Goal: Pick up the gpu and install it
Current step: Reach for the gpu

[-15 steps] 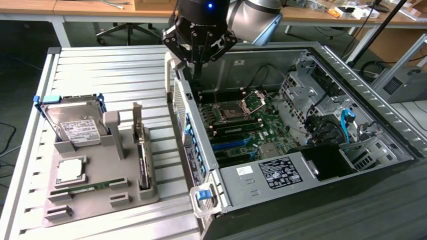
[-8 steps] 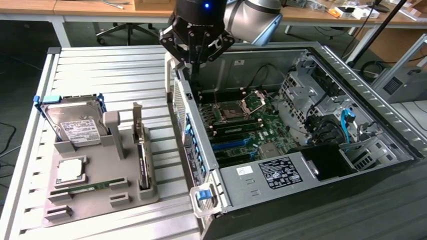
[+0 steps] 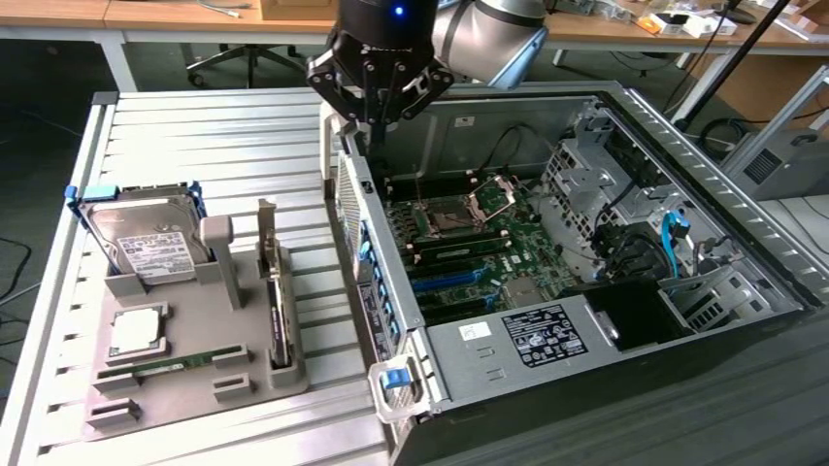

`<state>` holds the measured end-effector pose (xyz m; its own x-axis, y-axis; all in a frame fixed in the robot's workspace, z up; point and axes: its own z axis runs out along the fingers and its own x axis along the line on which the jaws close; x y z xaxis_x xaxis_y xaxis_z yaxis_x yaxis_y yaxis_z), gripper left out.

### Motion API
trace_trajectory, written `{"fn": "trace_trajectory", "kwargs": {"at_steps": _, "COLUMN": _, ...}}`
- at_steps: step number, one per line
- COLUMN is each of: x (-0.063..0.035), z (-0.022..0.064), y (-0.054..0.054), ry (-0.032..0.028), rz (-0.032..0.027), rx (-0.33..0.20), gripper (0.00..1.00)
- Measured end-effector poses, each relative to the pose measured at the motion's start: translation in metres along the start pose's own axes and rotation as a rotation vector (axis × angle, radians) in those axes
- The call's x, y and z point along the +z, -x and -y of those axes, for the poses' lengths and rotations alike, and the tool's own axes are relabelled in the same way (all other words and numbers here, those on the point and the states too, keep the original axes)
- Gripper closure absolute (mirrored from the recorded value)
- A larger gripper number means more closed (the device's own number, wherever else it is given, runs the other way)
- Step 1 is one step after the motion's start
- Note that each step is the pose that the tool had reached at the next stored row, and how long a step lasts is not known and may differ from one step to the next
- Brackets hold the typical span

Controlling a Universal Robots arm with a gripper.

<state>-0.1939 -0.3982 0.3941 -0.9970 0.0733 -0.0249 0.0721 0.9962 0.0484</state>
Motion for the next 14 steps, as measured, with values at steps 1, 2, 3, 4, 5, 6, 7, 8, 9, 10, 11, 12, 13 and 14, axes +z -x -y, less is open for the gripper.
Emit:
{"fn": "trace_trajectory", "kwargs": {"at_steps": 1, "x": 0.0000, "z": 0.0000, "y": -0.0002, "ry": 0.0000, "rz": 0.0000, "rx": 0.000, "gripper": 0.89}}
{"fn": "trace_trajectory", "kwargs": {"at_steps": 2, "x": 0.0000, "z": 0.0000, "y": -0.0005, "ry": 0.0000, "rz": 0.0000, "rx": 0.000, "gripper": 0.89}}
{"fn": "trace_trajectory", "kwargs": {"at_steps": 3, "x": 0.0000, "z": 0.0000, "y": -0.0009, "ry": 0.0000, "rz": 0.0000, "rx": 0.000, "gripper": 0.89}}
{"fn": "trace_trajectory", "kwargs": {"at_steps": 4, "x": 0.0000, "z": 0.0001, "y": -0.0012, "ry": 0.0000, "rz": 0.0000, "rx": 0.000, "gripper": 0.89}}
{"fn": "trace_trajectory", "kwargs": {"at_steps": 5, "x": 0.0000, "z": 0.0001, "y": -0.0015, "ry": 0.0001, "rz": 0.0000, "rx": 0.000, "gripper": 0.89}}
{"fn": "trace_trajectory", "kwargs": {"at_steps": 6, "x": 0.0000, "z": 0.0001, "y": -0.0020, "ry": 0.0001, "rz": 0.0000, "rx": 0.000, "gripper": 0.89}}
{"fn": "trace_trajectory", "kwargs": {"at_steps": 7, "x": 0.0000, "z": 0.0002, "y": -0.0024, "ry": 0.0000, "rz": 0.0000, "rx": 0.000, "gripper": 0.89}}
{"fn": "trace_trajectory", "kwargs": {"at_steps": 8, "x": 0.0000, "z": 0.0002, "y": -0.0027, "ry": 0.0000, "rz": 0.0000, "rx": 0.000, "gripper": 0.89}}
{"fn": "trace_trajectory", "kwargs": {"at_steps": 9, "x": -0.0001, "z": 0.0002, "y": -0.0030, "ry": 0.0000, "rz": 0.0000, "rx": 0.000, "gripper": 0.89}}
{"fn": "trace_trajectory", "kwargs": {"at_steps": 10, "x": -0.0001, "z": 0.0002, "y": -0.0034, "ry": 0.0000, "rz": 0.0000, "rx": 0.000, "gripper": 0.89}}
{"fn": "trace_trajectory", "kwargs": {"at_steps": 11, "x": 0.0000, "z": 0.0003, "y": -0.0038, "ry": 0.0001, "rz": 0.0001, "rx": 0.000, "gripper": 0.89}}
{"fn": "trace_trajectory", "kwargs": {"at_steps": 12, "x": -0.0001, "z": 0.0003, "y": -0.0041, "ry": 0.0000, "rz": 0.0000, "rx": 0.000, "gripper": 0.89}}
{"fn": "trace_trajectory", "kwargs": {"at_steps": 13, "x": -0.0001, "z": 0.0003, "y": -0.0045, "ry": -0.0001, "rz": 0.0000, "rx": 0.000, "gripper": 0.89}}
{"fn": "trace_trajectory", "kwargs": {"at_steps": 14, "x": -0.0001, "z": 0.0003, "y": -0.0049, "ry": -0.0003, "rz": -0.0001, "rx": 0.000, "gripper": 0.89}}
